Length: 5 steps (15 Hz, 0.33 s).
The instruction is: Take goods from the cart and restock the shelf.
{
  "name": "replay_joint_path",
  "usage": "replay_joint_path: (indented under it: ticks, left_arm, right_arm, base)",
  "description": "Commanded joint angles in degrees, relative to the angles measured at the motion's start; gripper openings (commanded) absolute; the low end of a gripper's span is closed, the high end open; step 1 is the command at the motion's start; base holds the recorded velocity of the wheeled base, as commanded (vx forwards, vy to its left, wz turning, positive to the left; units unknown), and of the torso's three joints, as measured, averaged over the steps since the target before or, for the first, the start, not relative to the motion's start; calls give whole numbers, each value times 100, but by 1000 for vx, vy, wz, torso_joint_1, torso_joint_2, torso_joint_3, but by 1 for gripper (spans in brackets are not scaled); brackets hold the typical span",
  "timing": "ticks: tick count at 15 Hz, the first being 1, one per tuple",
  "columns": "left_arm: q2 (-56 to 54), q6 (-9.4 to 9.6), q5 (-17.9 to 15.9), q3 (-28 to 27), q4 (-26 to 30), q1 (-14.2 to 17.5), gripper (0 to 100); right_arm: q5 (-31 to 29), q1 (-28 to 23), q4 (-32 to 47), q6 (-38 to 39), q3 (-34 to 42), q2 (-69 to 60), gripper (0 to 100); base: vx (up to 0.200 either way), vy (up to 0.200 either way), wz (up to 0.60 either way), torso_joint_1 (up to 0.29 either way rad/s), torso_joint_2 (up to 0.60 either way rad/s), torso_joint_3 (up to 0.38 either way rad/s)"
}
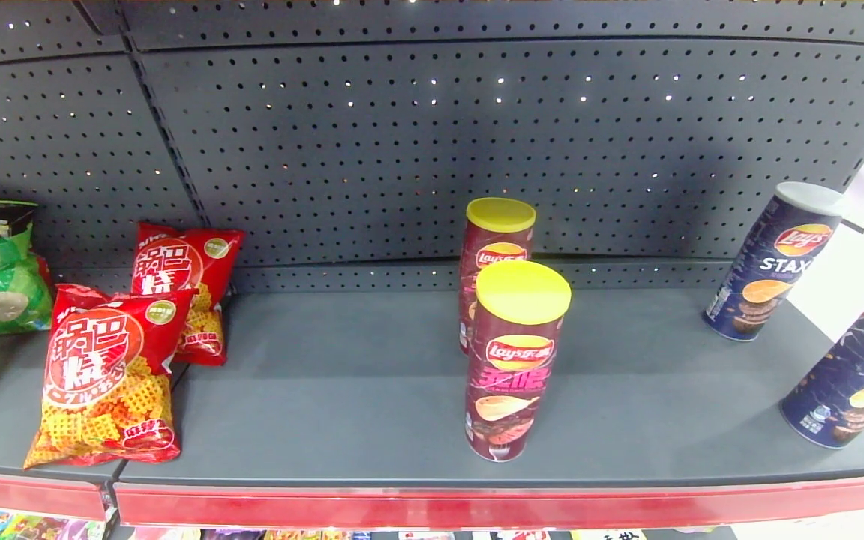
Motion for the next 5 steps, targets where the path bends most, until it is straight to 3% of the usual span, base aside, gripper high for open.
replay_joint_path:
  ticks: [1, 5]
  left_arm:
    - [2, -2, -2, 1, 0, -2, 100]
    - [2, -2, -2, 1, 0, -2, 100]
  right_arm:
    - [1, 2, 1, -1, 10, 7, 100]
    - [1, 2, 1, -10, 1, 16, 100]
  base:
    - [0, 0, 0, 0, 0, 0]
    - [0, 0, 0, 0, 0, 0]
